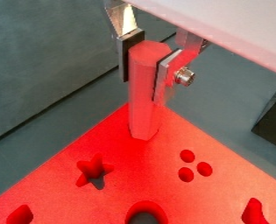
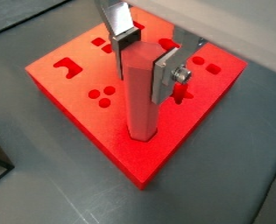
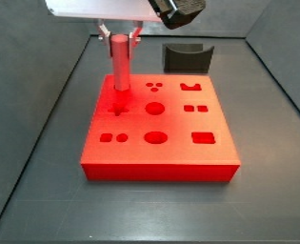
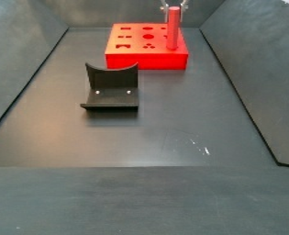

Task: Insert the hexagon object.

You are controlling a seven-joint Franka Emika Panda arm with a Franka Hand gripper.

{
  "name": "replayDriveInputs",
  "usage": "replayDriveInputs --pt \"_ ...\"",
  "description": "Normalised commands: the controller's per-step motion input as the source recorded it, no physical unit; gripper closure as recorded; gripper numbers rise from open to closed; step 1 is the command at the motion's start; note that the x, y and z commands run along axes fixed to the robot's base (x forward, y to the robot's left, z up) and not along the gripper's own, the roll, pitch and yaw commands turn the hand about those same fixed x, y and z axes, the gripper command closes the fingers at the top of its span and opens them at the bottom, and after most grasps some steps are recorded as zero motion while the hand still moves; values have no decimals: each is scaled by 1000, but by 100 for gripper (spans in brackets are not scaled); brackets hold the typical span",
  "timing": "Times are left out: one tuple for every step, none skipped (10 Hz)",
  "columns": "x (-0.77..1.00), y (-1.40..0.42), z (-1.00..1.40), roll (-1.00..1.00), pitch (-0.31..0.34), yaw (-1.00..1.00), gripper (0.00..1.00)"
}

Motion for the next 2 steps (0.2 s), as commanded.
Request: replayDriveInputs --pt "0 -6 0 34 0 0 100" --pt "0 0 0 0 0 0 100"
